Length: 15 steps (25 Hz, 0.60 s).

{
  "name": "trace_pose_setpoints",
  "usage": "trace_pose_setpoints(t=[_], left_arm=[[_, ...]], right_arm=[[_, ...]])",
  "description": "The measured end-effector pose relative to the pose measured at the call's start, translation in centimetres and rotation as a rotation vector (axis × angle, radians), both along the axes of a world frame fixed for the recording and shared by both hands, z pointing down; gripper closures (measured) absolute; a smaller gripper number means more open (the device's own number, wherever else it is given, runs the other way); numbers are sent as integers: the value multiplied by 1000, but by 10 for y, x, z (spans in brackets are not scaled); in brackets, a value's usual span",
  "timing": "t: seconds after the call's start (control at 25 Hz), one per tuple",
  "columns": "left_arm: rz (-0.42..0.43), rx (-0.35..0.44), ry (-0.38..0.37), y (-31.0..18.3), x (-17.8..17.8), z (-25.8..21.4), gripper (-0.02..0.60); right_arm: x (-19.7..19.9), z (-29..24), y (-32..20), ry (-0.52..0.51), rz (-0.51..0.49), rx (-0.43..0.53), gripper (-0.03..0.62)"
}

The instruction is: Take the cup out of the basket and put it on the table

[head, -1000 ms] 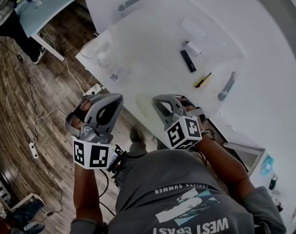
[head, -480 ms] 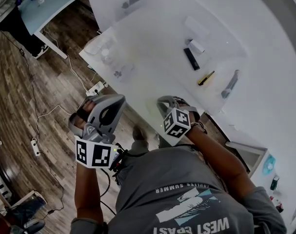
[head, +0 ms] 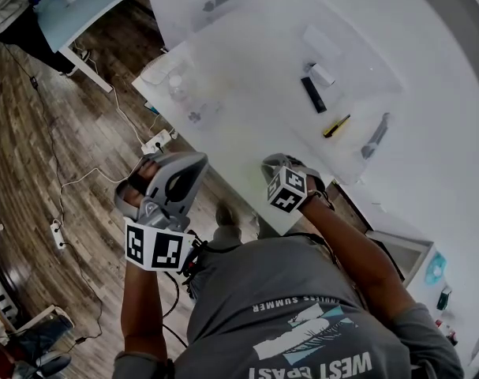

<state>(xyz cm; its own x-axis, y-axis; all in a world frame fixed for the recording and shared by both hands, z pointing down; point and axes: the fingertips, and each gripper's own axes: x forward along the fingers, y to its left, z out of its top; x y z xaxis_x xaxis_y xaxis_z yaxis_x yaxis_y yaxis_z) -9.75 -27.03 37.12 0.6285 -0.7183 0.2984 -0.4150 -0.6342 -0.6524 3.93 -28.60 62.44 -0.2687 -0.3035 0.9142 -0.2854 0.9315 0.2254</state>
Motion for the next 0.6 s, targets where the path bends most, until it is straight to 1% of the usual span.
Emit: trace_pose_setpoints(t=[0.36, 0.6], left_arm=[[4, -8, -3, 2, 0, 0, 572], [7, -11, -5, 3, -1, 1, 572]], right_arm=[[9, 16, -4, 50, 41, -56, 565], [12, 19, -9, 49, 73, -66, 565]])
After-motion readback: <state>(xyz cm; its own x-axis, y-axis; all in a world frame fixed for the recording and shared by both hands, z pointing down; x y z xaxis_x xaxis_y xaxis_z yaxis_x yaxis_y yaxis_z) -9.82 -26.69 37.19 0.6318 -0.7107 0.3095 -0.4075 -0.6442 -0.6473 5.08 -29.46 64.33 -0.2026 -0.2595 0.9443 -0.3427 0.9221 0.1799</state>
